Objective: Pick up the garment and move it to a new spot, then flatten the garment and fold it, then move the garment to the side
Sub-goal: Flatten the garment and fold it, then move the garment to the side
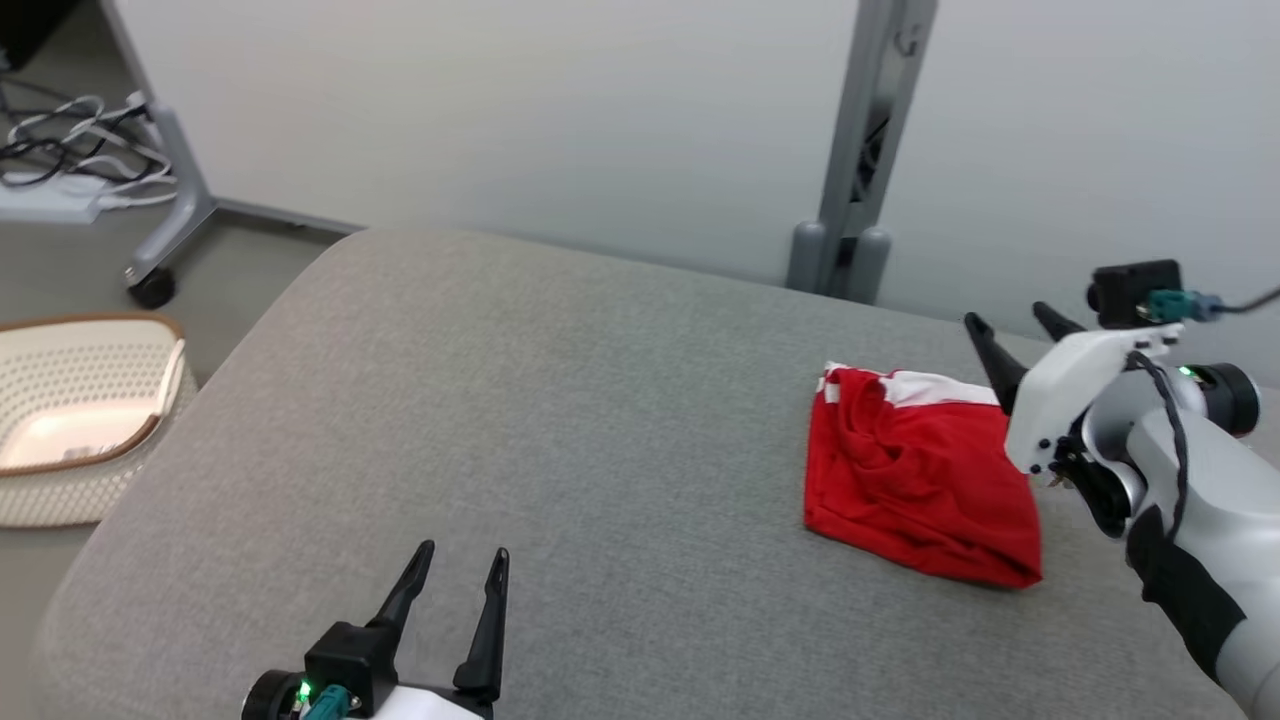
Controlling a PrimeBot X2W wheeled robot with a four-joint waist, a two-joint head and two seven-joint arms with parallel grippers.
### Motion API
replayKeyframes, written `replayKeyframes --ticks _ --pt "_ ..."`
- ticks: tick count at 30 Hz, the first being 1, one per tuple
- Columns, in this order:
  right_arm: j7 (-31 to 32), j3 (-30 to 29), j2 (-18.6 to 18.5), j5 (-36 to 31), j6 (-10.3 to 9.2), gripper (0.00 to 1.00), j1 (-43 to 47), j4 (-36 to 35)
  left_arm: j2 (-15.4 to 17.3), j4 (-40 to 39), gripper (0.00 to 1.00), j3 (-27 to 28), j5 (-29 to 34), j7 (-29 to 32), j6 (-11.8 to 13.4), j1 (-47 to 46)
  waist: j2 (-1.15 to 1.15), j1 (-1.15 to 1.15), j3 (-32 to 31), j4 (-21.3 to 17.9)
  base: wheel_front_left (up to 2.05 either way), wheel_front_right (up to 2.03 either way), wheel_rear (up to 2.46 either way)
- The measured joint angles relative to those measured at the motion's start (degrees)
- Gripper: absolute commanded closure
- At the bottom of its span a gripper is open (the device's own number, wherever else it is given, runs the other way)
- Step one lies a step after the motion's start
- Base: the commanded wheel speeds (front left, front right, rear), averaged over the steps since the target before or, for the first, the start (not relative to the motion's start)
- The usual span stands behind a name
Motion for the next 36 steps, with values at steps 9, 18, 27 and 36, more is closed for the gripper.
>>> replayKeyframes --ticks 9,18,27,36 --pt "-8.7 -7.1 -3.4 -2.3 0.0 0.0 5.7 -1.3 0.0 -4.4 0.0 2.0 -0.9 0.0 0.3 -0.1 0.0 0.0 -2.5 -4.8 0.0 0.0 0.0" --pt "-8.9 -34.4 -3.8 -21.3 0.0 0.0 23.7 -20.9 0.0 -7.0 0.0 4.5 -1.3 0.0 1.1 0.2 0.0 0.0 -2.1 -9.1 0.0 0.0 0.0" --pt "-8.8 -48.4 7.3 -36.4 0.0 0.0 41.2 -34.9 0.0 -7.5 0.0 5.7 -0.6 0.0 1.8 2.3 0.0 0.0 -2.1 -11.3 0.0 0.0 0.0" --pt "-8.8 -49.8 10.0 -39.4 0.0 0.0 44.2 -37.9 0.0 -7.9 0.0 5.6 0.1 0.0 2.1 3.3 0.0 0.0 -2.0 -11.5 0.0 0.0 0.0"
